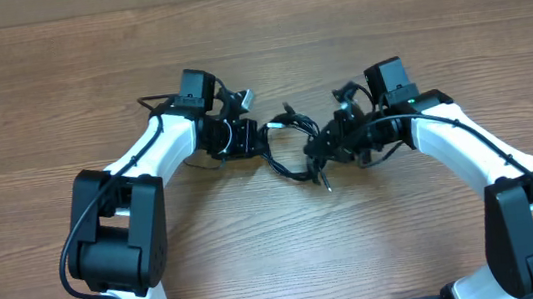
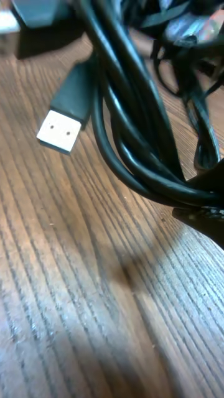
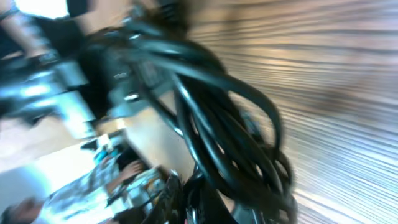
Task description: Untangle cables
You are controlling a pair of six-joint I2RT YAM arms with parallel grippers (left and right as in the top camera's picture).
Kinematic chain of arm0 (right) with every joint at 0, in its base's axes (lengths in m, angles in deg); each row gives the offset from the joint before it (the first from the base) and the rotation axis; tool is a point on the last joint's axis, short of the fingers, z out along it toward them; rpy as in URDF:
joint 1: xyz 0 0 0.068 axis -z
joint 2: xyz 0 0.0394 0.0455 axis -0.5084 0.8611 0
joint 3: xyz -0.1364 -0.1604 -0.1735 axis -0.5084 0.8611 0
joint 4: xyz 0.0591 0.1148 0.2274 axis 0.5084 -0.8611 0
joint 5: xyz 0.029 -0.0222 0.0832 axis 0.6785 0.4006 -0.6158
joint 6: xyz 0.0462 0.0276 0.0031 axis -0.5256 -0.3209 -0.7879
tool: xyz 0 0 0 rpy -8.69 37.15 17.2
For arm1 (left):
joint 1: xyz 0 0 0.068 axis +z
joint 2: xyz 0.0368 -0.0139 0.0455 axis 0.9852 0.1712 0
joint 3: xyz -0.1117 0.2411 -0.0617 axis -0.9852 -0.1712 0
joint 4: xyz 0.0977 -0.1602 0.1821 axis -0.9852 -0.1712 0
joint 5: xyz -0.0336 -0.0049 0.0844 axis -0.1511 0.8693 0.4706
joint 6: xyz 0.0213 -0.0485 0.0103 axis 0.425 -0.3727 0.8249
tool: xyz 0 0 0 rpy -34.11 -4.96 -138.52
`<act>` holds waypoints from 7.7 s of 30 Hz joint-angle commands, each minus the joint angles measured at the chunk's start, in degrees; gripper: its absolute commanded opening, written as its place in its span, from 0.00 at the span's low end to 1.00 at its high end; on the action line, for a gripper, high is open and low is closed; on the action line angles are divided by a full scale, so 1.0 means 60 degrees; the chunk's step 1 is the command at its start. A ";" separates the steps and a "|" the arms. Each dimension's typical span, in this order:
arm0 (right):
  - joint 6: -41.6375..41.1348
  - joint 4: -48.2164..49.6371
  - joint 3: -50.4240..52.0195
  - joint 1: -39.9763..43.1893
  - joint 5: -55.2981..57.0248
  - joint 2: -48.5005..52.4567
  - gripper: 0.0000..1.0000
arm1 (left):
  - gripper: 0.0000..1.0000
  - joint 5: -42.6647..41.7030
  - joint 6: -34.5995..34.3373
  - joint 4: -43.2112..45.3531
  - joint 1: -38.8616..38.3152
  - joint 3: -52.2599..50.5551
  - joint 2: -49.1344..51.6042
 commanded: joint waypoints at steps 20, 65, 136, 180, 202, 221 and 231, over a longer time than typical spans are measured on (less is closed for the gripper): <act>0.0055 -0.0707 0.0178 -0.0160 0.1792 -0.0288 0.11 | 0.04 0.0459 -0.0040 0.0007 0.0051 0.0025 0.0098; -0.5195 0.5271 0.0189 -0.2670 0.4415 0.1293 0.04 | 0.04 0.0419 -0.0033 -0.0033 0.0051 0.0025 0.0098; -0.4280 -0.0703 -0.0499 -0.3621 0.5982 0.0678 0.04 | 0.04 0.2885 -0.2204 -0.0634 0.0051 0.0018 0.0098; -0.4284 0.0051 -0.0492 -0.3880 0.6459 0.0831 0.04 | 0.04 0.2852 -0.2167 -0.0630 0.0051 0.0018 0.0098; -0.4397 -0.0499 -0.0492 -0.3923 0.6521 0.0856 0.04 | 0.04 0.2852 -0.2167 -0.0627 0.0051 0.0018 0.0098; -0.4532 0.0517 -0.0492 -0.4131 0.7020 0.0856 0.04 | 0.04 0.2852 -0.2167 -0.0630 0.0051 0.0018 0.0098; -0.4455 0.0047 -0.0492 -0.3814 0.7053 0.0856 0.04 | 0.04 0.2852 -0.2167 -0.0630 0.0051 0.0018 0.0098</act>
